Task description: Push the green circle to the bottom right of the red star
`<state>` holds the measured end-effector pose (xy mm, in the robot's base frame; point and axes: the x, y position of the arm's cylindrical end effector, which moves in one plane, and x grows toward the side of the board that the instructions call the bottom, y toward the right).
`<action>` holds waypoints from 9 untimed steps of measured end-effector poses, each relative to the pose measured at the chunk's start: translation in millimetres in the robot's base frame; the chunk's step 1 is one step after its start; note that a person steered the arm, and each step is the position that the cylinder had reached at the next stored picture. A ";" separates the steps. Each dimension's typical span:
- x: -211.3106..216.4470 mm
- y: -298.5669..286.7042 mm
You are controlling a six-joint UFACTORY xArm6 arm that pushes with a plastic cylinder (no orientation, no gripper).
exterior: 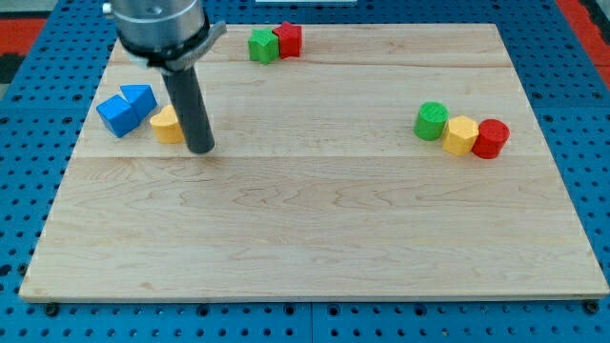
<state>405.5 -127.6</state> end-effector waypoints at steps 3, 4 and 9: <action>-65.0 86.9; -77.7 23.2; 82.2 373.1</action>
<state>487.7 245.5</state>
